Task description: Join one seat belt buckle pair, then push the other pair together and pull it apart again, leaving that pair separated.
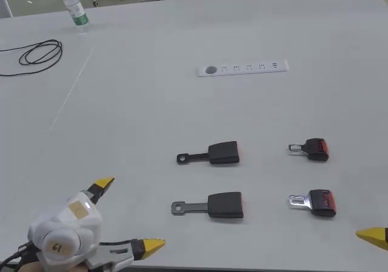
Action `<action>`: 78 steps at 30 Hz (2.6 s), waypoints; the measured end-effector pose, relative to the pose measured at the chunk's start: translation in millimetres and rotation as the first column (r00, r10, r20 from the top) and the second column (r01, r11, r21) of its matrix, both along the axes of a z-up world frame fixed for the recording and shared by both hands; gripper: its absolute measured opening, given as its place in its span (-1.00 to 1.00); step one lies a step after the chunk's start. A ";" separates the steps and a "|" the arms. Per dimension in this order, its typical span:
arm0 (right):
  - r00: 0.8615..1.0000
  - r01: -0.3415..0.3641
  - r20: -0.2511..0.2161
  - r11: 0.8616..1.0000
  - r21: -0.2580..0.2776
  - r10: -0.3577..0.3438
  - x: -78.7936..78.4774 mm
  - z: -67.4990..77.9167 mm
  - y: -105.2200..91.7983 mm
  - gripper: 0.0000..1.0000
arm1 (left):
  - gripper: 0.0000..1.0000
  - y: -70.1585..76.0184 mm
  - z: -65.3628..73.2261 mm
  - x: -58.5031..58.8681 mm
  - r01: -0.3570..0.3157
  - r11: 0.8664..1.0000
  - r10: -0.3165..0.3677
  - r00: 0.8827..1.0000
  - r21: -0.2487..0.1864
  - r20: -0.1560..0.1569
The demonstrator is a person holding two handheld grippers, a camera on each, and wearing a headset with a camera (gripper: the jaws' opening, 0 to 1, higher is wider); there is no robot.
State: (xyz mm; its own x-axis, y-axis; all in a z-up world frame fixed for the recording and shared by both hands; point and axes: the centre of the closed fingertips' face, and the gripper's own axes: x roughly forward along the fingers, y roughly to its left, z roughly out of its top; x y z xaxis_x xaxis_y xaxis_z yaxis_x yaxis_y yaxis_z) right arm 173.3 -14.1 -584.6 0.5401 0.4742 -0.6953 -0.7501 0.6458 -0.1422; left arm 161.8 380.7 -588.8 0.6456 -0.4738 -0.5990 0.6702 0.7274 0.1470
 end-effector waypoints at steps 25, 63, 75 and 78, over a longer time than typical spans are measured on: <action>0.996 -0.086 0.017 0.996 -0.033 0.087 6.8 6.5 8.5 0.67 | 1.00 -7.4 1.8 -1.6 0.070 0.997 -0.069 0.997 0.037 -0.028; 0.896 -0.437 -0.141 0.892 -0.112 0.421 18.7 -54.2 55.7 -0.02 | 0.33 -119.8 -59.6 18.3 0.526 0.831 -0.485 0.844 0.178 -0.230; 0.875 -0.469 -0.214 0.871 -0.145 0.435 24.4 -86.8 50.9 -0.17 | 0.00 -133.9 -79.6 25.3 0.573 0.799 -0.519 0.810 0.181 -0.274; 0.872 -0.471 -0.224 0.869 -0.148 0.435 25.4 -90.5 51.8 -0.20 | -0.09 -134.3 -84.2 28.1 0.587 0.785 -0.530 0.802 0.199 -0.275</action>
State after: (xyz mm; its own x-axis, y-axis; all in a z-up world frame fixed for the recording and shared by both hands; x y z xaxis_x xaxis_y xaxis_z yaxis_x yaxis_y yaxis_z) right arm 198.7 37.7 -675.0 0.1568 0.4843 -0.8607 -0.9773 0.2020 -0.0644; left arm 189.9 246.3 -673.0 0.1740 -0.5218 -0.8351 0.9807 0.1688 0.0988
